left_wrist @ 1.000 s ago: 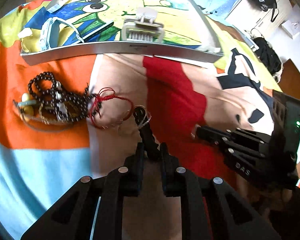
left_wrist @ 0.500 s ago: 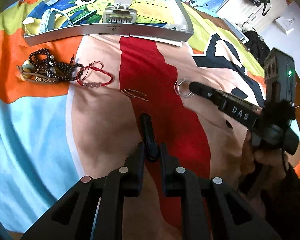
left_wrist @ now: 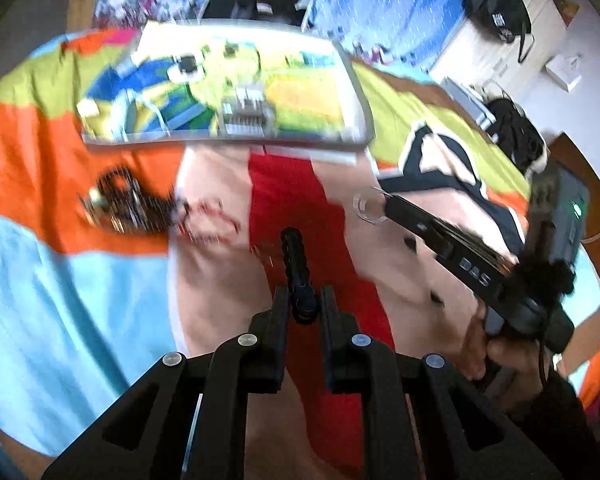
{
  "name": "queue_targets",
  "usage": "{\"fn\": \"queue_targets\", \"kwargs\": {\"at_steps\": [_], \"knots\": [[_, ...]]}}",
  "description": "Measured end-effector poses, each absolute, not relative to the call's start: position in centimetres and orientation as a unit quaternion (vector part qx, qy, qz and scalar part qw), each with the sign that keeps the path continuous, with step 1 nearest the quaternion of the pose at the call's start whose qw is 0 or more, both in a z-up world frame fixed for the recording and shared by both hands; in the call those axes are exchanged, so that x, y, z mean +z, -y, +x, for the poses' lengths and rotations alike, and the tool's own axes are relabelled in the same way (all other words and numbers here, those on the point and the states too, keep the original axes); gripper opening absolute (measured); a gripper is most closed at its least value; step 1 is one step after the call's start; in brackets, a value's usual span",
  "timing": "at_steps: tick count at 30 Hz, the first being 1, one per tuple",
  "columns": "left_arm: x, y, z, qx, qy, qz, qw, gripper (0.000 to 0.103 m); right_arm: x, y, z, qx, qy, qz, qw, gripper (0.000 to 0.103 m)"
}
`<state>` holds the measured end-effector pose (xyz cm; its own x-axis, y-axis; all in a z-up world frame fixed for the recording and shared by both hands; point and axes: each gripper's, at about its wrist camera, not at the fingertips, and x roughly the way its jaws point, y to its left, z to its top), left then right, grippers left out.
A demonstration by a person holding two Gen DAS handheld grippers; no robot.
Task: Organize jewelry
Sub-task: 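Carry the silver ring with the right tool into the tray and release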
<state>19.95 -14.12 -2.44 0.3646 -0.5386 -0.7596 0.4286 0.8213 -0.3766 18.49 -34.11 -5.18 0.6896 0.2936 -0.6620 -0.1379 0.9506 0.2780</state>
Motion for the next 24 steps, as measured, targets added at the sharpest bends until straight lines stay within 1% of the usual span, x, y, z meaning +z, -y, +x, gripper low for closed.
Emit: {"fn": "queue_targets", "kwargs": {"at_steps": [5,10,14,18,24], "knots": [[-0.7,14.3,24.1,-0.265,-0.426,-0.079,0.861,0.011,-2.8,35.1,19.5,0.120,-0.286,0.146,0.939,0.003],[-1.5,14.7,29.2,-0.247,-0.406,-0.089,0.875,0.011,-2.2,35.2,23.0,0.110,-0.244,0.164,0.949,0.003],[-3.1,15.2,33.3,-0.232,-0.404,-0.080,0.881,0.011,-3.2,35.0,26.5,0.106,-0.245,0.167,0.949,0.003],[-5.0,15.2,36.2,-0.223,-0.420,-0.071,0.877,0.011,-4.8,34.3,29.5,0.104,-0.263,0.151,0.947,0.003],[-6.8,14.8,37.4,-0.214,-0.437,-0.065,0.871,0.012,-7.1,32.9,31.6,0.100,-0.301,0.116,0.941,0.003]]}}
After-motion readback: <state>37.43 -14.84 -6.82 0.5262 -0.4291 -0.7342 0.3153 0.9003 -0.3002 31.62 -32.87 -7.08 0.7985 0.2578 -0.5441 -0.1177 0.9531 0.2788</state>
